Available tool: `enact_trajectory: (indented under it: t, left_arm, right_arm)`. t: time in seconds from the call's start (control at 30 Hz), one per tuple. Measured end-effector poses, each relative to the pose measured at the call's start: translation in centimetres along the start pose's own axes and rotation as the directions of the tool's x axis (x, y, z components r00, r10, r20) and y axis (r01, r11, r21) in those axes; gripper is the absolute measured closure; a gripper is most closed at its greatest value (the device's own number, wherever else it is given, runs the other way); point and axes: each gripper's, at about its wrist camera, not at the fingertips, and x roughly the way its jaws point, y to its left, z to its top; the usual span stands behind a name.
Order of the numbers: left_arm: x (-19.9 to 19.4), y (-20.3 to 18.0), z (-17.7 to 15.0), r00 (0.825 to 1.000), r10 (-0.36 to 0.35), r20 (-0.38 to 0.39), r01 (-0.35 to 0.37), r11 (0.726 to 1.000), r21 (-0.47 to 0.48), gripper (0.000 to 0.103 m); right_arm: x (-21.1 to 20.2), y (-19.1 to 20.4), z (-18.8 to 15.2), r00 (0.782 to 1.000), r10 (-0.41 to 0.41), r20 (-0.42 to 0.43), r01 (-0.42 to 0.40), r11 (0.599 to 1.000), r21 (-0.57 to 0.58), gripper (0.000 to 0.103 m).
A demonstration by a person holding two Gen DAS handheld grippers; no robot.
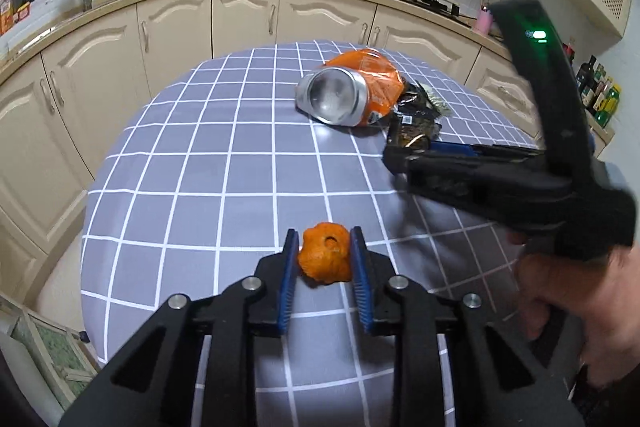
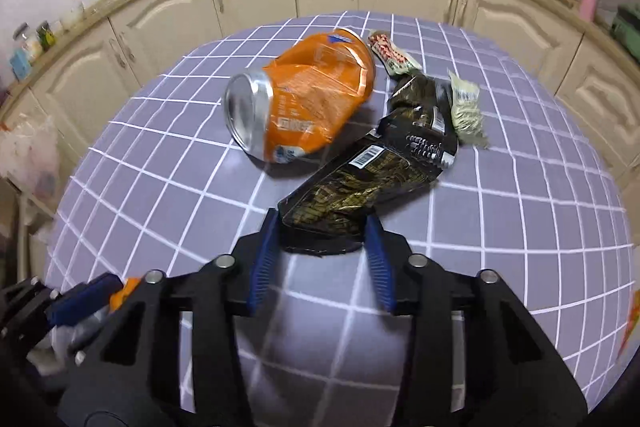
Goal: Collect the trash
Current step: 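Grasp the orange peel chunk with the left tool while the right tool grasps the black wrapper, then carry the peel chunk and black wrapper with both tools over the blue bin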
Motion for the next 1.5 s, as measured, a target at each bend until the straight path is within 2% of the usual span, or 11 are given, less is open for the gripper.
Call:
enact_trajectory:
  t: [0.1, 0.13, 0.23, 0.27, 0.3, 0.33, 0.47, 0.67, 1.03, 1.27, 1.5]
  left_arm:
    - [-0.2, -0.5, 0.0, 1.000, 0.013, 0.010, -0.013, 1.000, 0.026, 0.036]
    - [-0.3, -0.8, -0.1, 1.000, 0.021, 0.015, -0.022, 0.999, 0.045, 0.034]
    - [0.2, -1.4, -0.1, 0.999, 0.025, -0.020, -0.023, 0.996, 0.085, 0.035]
    - [0.7, -1.6, -0.1, 0.999, 0.030, -0.039, -0.026, 0.995, 0.097, 0.041]
    - [1.0, -1.9, -0.3, 0.997, 0.066, -0.040, -0.060, 0.990, 0.125, 0.058]
    - [0.9, -2.1, -0.3, 0.996, 0.085, -0.034, -0.079, 0.986, 0.144, 0.064]
    - [0.8, -2.1, -0.3, 0.996, 0.080, -0.034, -0.074, 0.985, 0.156, 0.066]
    - [-0.2, -2.3, -0.8, 0.999, 0.032, -0.018, -0.029, 0.992, 0.119, 0.066]
    - [-4.2, -7.2, 1.7, 0.989, -0.051, 0.137, 0.039, 0.995, 0.090, 0.066]
    - [-5.7, -12.2, 3.5, 0.971, -0.123, 0.206, 0.104, 0.989, 0.103, 0.066]
    - [-5.2, -20.7, 4.0, 0.951, -0.241, 0.194, 0.202, 0.958, 0.202, 0.066]
  right_arm:
    - [-0.7, -1.0, -0.4, 0.999, 0.036, -0.010, -0.036, 0.999, 0.015, 0.060]
    - [-0.8, -1.1, -0.4, 0.999, 0.036, -0.012, -0.036, 0.999, 0.016, 0.058]
    - [-0.8, -1.1, -0.1, 1.000, 0.022, -0.004, -0.022, 0.999, 0.025, 0.054]
    - [-0.6, -0.9, -0.1, 1.000, 0.018, -0.004, -0.018, 1.000, 0.018, 0.054]
    - [-0.3, -0.5, 0.0, 1.000, 0.008, -0.004, -0.008, 1.000, 0.005, 0.054]
    - [-0.2, -0.1, 0.0, 1.000, -0.016, 0.000, 0.016, 1.000, -0.021, 0.058]
    - [-0.8, -0.3, -0.7, 1.000, 0.017, 0.001, -0.017, 0.999, -0.038, 0.065]
    - [-3.4, -2.0, -2.5, 0.996, 0.085, 0.040, -0.084, 0.996, -0.036, 0.065]
    - [-12.4, -6.8, -3.5, 0.967, 0.133, 0.216, -0.135, 0.991, -0.005, 0.065]
    - [-18.3, -11.4, -5.1, 0.943, 0.103, 0.317, -0.120, 0.992, 0.035, 0.065]
    - [-22.7, -18.9, -8.8, 0.932, -0.002, 0.363, -0.062, 0.985, 0.164, 0.065]
